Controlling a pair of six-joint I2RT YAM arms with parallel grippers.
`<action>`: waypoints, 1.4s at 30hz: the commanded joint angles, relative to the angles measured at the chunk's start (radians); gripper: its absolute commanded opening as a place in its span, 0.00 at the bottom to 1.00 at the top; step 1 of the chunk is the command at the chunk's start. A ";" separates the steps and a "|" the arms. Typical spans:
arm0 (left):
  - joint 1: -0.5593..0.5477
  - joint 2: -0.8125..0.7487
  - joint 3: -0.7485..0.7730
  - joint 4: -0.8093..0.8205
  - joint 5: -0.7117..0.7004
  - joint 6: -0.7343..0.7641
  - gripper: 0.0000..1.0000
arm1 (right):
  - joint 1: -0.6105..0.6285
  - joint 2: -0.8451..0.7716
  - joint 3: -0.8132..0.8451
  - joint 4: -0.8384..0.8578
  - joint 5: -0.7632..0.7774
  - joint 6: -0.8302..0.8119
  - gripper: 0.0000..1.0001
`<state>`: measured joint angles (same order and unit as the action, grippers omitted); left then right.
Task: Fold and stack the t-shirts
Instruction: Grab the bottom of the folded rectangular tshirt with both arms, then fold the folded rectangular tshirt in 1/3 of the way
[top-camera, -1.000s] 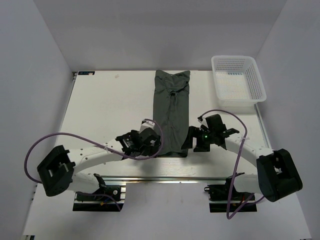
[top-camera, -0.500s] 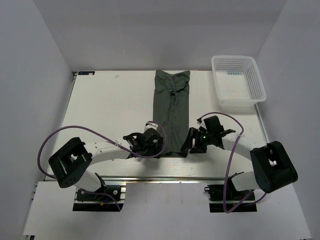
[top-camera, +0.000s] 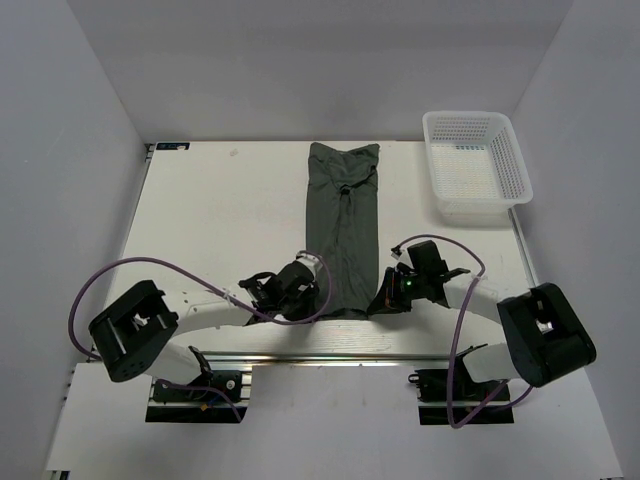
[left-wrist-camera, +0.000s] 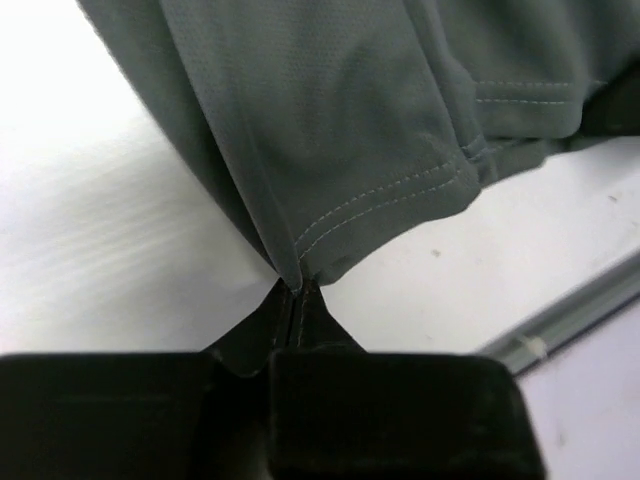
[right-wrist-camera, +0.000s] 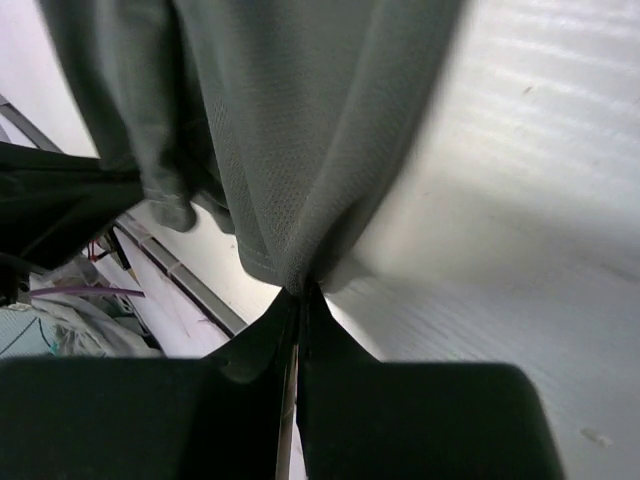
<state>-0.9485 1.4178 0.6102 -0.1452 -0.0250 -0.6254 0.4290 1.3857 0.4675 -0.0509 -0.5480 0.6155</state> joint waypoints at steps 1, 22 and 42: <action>-0.016 -0.043 0.014 -0.004 0.128 0.000 0.00 | 0.020 -0.080 -0.029 0.005 -0.011 0.006 0.00; 0.057 -0.013 0.341 -0.275 -0.079 0.000 0.00 | 0.036 -0.085 0.229 -0.098 0.120 0.012 0.00; 0.395 0.389 0.856 -0.283 0.082 0.156 0.00 | -0.108 0.372 0.907 -0.343 0.194 -0.103 0.00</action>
<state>-0.5854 1.7885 1.3849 -0.4404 0.0010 -0.5106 0.3401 1.7206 1.2869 -0.3485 -0.3614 0.5449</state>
